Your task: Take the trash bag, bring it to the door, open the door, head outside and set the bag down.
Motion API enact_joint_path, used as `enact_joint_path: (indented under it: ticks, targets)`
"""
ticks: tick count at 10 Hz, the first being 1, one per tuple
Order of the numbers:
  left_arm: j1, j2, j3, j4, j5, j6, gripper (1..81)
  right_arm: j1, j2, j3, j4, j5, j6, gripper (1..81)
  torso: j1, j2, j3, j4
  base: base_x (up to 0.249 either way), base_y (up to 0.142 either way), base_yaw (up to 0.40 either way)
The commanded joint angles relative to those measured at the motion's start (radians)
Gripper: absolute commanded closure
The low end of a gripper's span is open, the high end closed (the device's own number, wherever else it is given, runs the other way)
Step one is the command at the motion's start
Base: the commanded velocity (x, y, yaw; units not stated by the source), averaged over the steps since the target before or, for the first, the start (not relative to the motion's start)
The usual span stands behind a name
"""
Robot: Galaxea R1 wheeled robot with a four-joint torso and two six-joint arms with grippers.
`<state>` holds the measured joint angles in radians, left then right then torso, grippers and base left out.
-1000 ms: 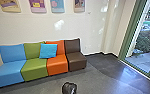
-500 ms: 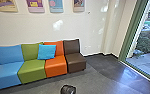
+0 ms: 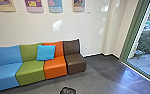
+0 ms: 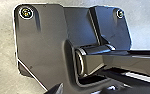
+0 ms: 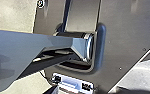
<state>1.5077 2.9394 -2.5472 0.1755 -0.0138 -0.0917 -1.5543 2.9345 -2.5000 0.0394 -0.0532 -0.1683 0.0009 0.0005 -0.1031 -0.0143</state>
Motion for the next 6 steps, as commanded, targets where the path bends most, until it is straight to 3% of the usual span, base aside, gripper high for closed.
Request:
enact_joint_path:
  ticks: [1,3,4,6]
  targets:
    - [-0.033,-0.003,0.012,-0.005,0.060,-0.006,1.0,0.032,-0.004,0.007,0.000,-0.068,-0.005,1.0,0.000,-0.001,0.000,0.000,0.085,0.000,0.000]
    - [-0.031,0.011,0.010,-0.017,0.066,-0.010,1.0,0.032,-0.002,0.007,0.008,-0.068,-0.002,1.0,0.000,-0.001,0.000,0.000,0.085,0.000,0.000]
    - [-0.031,0.011,0.007,-0.048,0.071,-0.010,1.0,0.032,-0.004,0.007,0.008,-0.066,-0.002,1.0,-0.001,-0.001,0.000,0.000,0.086,0.000,0.000]
    - [-0.031,0.008,0.007,-0.068,0.072,-0.009,1.0,0.038,-0.007,0.007,0.011,-0.066,0.003,1.0,-0.001,-0.001,0.000,0.000,0.092,0.000,0.000]
